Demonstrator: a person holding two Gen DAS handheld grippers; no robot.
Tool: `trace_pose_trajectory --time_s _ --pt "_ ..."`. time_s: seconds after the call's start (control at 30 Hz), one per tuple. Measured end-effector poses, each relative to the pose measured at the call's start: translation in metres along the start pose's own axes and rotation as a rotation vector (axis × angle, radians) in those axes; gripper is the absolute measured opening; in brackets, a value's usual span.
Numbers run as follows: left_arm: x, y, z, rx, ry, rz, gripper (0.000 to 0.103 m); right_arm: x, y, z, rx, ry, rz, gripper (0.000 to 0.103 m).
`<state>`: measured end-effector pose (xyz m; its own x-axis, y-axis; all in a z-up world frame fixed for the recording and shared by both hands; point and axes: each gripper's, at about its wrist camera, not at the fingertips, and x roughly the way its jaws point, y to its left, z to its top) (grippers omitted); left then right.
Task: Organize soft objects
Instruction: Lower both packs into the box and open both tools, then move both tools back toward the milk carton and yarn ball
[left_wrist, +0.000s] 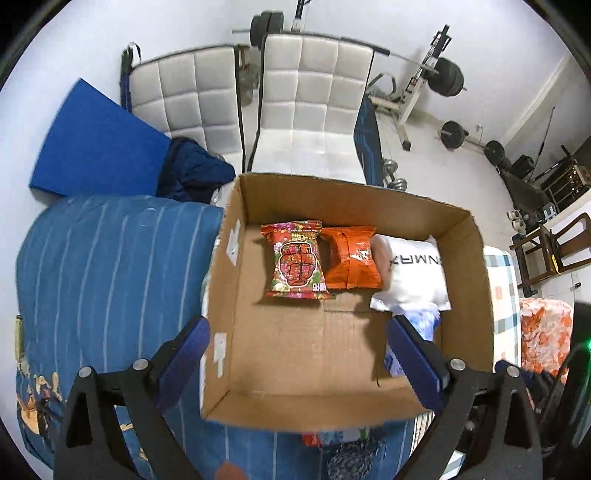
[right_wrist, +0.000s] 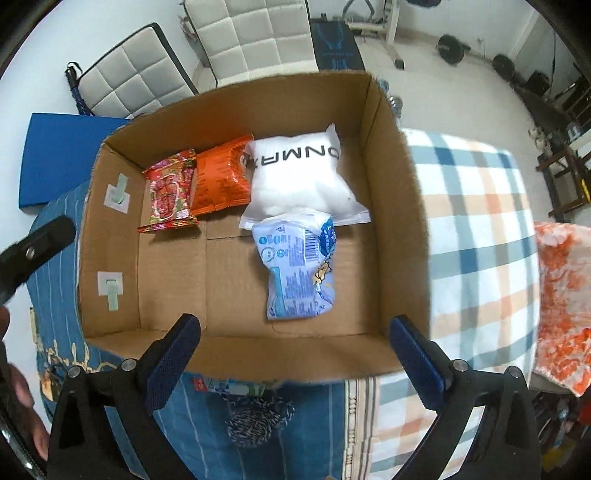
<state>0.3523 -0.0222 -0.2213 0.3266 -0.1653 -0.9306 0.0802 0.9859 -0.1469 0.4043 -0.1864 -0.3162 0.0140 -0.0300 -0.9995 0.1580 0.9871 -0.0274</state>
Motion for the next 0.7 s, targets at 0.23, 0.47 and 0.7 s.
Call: trace_pose_trajectory --time_s 0.23,0.47,0.7 --pt "-0.055 -0.007 -0.030 0.039 -0.083 0.004 0.099 -0.054 0.004 -0.026 -0.020 -0.109 -0.037 0.103" --pt "-0.105 -0.011 -0.049 0.077 -0.177 0.020 0.099 -0.104 0.009 -0.054 -0.026 -0.185 -0.045 0.103" --pt "-0.129 -0.006 -0.067 0.086 -0.220 0.042 0.099 -0.135 0.014 -0.074 -0.022 -0.223 -0.051 0.103"
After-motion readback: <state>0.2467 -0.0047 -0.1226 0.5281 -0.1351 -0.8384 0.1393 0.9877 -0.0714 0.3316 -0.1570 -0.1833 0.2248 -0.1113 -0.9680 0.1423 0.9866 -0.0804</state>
